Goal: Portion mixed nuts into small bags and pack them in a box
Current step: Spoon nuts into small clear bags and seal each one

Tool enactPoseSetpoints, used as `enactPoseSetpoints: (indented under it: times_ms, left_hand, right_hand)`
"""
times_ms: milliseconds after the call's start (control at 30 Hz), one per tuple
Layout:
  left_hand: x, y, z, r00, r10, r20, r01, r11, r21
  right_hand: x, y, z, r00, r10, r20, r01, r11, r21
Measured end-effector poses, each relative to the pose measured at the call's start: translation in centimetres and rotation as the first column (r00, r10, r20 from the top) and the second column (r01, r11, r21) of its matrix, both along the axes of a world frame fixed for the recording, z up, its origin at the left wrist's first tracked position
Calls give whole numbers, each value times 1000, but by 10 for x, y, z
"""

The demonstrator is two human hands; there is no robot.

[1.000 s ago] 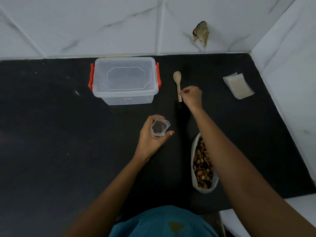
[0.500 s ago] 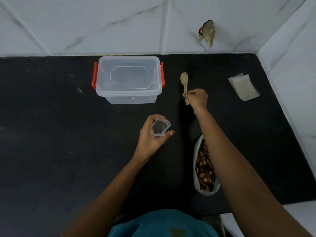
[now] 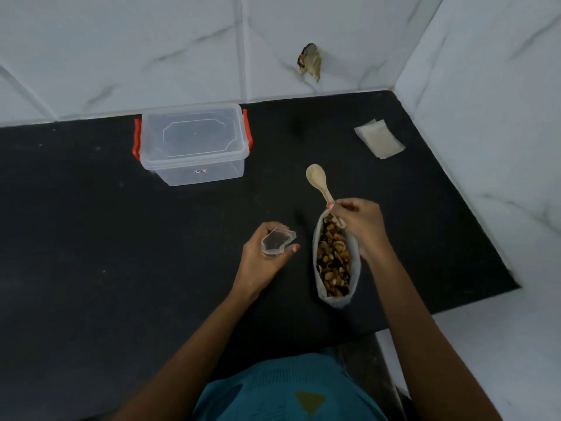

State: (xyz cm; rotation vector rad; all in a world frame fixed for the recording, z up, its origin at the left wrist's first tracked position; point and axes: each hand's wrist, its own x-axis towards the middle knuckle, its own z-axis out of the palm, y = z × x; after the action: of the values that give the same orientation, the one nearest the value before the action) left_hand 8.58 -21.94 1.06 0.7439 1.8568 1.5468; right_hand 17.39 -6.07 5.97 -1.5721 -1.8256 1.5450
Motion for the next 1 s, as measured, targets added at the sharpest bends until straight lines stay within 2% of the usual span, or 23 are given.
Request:
enactPoseSetpoints:
  times_ms: [267, 433, 533, 733, 1000]
  left_hand:
    - [37, 5, -14, 997, -56, 61, 58, 998, -31]
    - [46, 6, -22, 995, -14, 104, 20, 998, -59]
    - [48, 8, -21, 996, 10, 94, -1, 995, -95]
    - [50, 7, -20, 994, -55, 99, 65, 993, -100]
    - [47, 7, -23, 983, -133, 129, 154, 975, -163]
  right_hand:
    - [80, -26, 1, 997, -71, -8, 71, 976, 204]
    - [107, -39, -5, 994, -106, 8, 99, 951, 293]
    - [112, -44, -10, 993, -121, 9, 108, 910, 400]
    - [107, -53, -17, 998, -41, 56, -2, 785, 620]
    - [97, -57, -28, 986, 68, 151, -151, 738, 658]
